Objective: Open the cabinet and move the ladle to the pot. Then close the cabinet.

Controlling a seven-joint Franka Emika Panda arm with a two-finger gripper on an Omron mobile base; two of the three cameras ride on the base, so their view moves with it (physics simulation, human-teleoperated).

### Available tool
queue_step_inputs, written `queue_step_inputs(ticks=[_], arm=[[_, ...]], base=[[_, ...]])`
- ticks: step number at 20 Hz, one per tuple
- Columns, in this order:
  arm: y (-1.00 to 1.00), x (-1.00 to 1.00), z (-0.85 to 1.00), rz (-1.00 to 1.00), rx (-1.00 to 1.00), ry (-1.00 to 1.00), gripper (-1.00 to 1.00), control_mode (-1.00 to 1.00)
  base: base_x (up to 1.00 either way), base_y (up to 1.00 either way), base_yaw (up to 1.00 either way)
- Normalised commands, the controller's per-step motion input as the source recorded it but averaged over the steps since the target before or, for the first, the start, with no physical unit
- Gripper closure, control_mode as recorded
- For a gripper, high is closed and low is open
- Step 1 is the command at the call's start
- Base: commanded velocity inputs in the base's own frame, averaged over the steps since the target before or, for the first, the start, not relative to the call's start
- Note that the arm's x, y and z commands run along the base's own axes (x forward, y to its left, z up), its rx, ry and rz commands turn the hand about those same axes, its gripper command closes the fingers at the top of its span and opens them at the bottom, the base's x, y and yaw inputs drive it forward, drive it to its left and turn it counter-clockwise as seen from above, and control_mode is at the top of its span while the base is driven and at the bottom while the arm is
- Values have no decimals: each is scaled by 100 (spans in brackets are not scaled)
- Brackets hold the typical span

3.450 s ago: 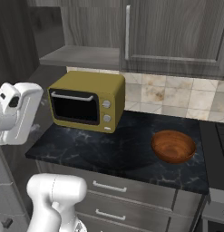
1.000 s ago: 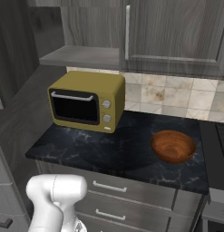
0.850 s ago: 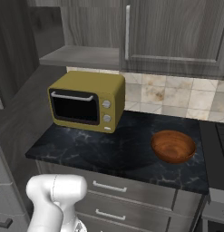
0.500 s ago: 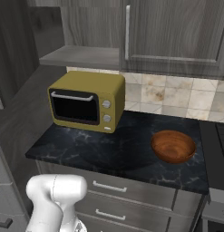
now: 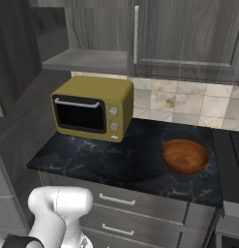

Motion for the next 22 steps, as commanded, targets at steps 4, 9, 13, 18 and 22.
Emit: queue_step_inputs(ticks=[4, 9, 13, 18, 22], arm=[[0, 37, 0, 0, -3, -2, -100, -100], [-10, 26, 0, -1, -7, -2, -100, -100], [-45, 11, 0, -10, -16, 0, -100, -100], [-75, 2, 0, -18, -19, 0, -100, -100], [-74, 12, 4, -25, -18, 0, -100, -100]], base=[[0, 0, 0], [0, 0, 0], [0, 0, 0], [0, 0, 0], [0, 0, 0]])
